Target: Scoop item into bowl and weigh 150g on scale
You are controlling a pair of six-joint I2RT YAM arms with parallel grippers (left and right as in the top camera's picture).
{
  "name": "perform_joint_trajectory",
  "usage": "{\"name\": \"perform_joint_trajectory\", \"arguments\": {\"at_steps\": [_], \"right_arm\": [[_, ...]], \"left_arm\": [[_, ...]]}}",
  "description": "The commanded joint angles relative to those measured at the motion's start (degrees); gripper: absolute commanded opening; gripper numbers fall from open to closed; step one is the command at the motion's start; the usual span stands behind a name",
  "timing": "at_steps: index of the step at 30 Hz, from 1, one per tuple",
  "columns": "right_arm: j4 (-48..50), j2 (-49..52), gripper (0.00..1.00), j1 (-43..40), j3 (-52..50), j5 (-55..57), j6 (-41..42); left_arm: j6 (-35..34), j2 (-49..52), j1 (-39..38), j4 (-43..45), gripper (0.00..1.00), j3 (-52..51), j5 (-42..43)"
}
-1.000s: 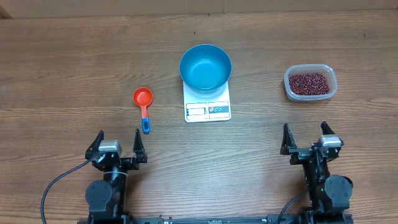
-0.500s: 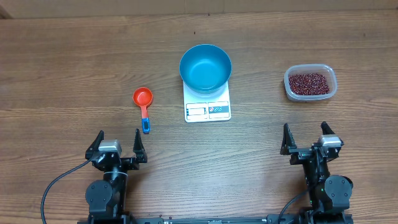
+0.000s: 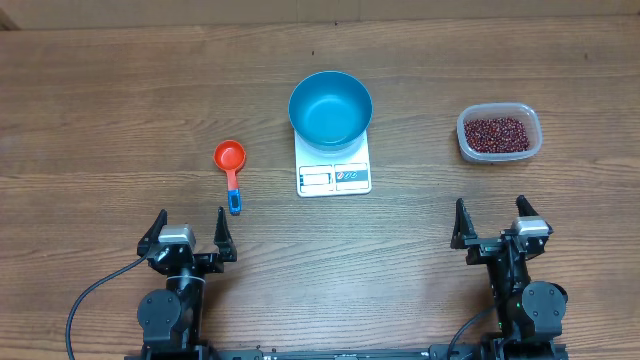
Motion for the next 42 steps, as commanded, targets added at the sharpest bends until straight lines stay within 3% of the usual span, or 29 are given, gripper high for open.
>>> {"name": "perform_joint_trajectory", "arguments": {"at_steps": [1, 9, 16, 27, 42], "right_arm": [[0.3, -0.5, 1.00, 0.3, -0.6, 0.5, -0.1], [0.3, -0.5, 1.00, 0.3, -0.6, 0.5, -0.1], [0.3, -0.5, 1.00, 0.3, -0.6, 0.6, -0.1], [0.3, -0.5, 1.00, 0.3, -0.6, 0.5, -0.1], [0.3, -0.5, 1.00, 0.3, -0.6, 0.5, -0.1]], "left_arm": [[1.0, -0.4, 0.3, -0.1, 1.00, -0.2, -0.3], [0.8, -0.4, 0.3, -0.9, 0.99, 0.5, 3.5], [0.8, -0.4, 0.3, -14.8, 1.00, 10.0, 3.2], [-0.3, 2.0, 0.3, -26.7, 1.00, 24.2, 4.0], [-0.3, 27.3, 0.3, -37.8, 1.00, 43.4, 4.0]]}}
